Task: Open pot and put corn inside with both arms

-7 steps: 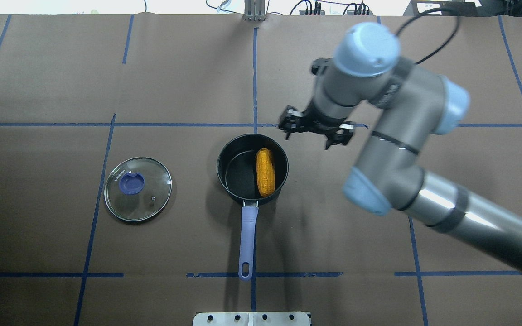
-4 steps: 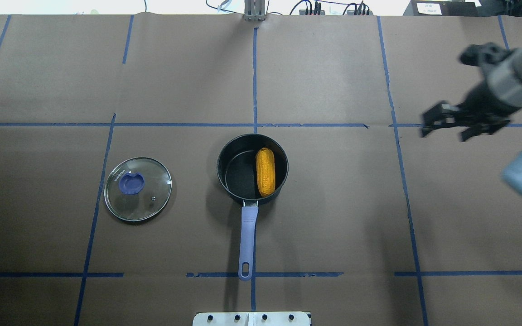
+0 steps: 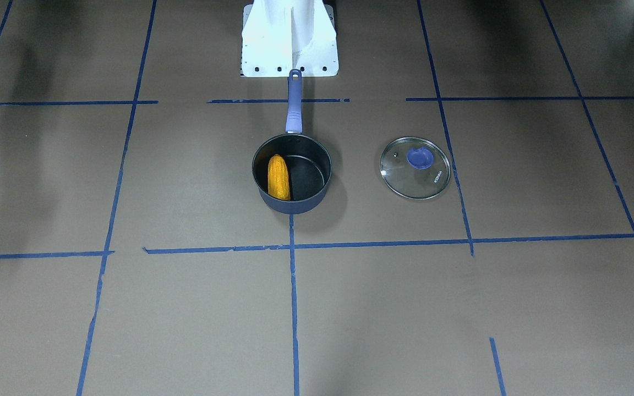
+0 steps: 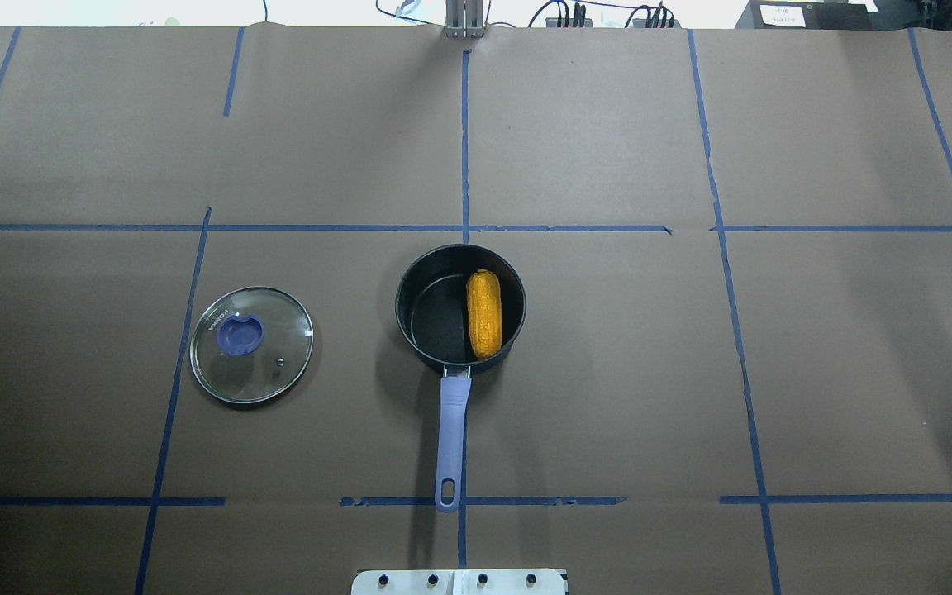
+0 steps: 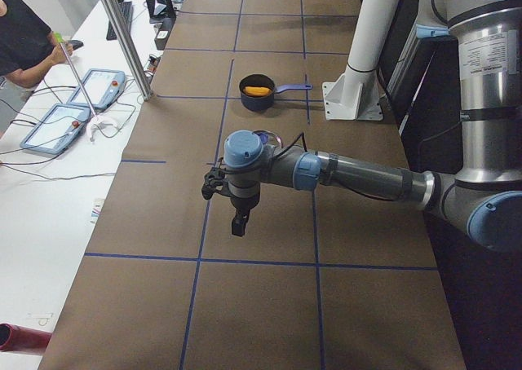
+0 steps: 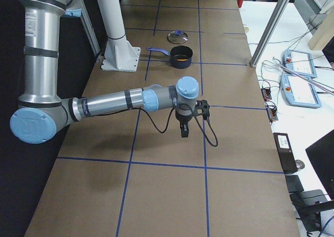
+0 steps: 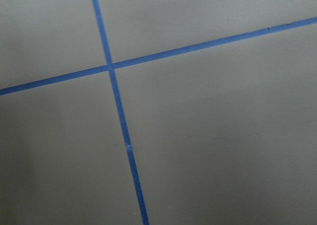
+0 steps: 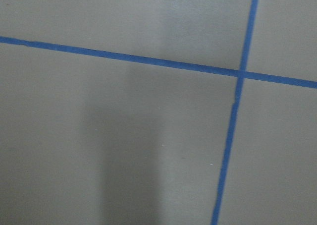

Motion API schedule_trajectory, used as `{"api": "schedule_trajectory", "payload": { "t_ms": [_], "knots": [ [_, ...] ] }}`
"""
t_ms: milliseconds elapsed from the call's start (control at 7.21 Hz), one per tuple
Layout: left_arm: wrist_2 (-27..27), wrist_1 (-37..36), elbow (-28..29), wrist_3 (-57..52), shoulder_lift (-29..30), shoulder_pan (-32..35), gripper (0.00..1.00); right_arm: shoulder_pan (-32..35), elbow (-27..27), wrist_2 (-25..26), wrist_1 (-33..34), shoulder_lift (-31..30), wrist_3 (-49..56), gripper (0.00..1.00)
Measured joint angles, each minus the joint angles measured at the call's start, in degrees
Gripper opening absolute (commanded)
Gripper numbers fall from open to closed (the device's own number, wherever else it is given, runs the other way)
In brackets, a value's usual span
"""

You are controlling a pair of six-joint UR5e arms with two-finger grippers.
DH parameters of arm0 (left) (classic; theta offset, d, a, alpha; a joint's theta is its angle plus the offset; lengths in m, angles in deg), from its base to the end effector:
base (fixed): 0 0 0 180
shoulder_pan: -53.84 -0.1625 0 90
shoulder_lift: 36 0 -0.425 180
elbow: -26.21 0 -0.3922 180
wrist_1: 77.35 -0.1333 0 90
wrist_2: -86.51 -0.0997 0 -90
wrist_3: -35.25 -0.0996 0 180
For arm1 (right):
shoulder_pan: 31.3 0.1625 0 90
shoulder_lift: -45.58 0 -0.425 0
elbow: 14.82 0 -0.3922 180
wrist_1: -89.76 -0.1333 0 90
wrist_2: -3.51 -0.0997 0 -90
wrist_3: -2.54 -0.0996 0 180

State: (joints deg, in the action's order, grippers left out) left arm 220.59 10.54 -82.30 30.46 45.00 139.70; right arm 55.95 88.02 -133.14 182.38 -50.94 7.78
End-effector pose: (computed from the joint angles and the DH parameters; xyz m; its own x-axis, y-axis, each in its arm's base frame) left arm -0.0329 -0.4319 0.5756 0.7016 0.2233 -0.6767 -0.1306 0.9738 0.1860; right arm 0.0394 -0.4479 0.6034 0.6762 -0.1705 0.7167 0.1101 0.9853 0.1305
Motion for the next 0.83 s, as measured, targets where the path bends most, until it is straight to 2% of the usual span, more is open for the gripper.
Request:
{"api": "schedule_trajectory", "payload": {
  "t_ms": [277, 832],
  "knots": [
    [0.5, -2.3, 0.8, -1.0, 0.3, 1.3, 1.00, 6.3, -2.7, 0.7, 6.7, 0.3, 12.1, 1.00],
    [0.8, -3.0, 1.2, 2.5, -0.1, 1.5, 1.00, 7.4, -1.8, 2.7, 10.2, 0.7, 14.8, 1.00]
  ]
}}
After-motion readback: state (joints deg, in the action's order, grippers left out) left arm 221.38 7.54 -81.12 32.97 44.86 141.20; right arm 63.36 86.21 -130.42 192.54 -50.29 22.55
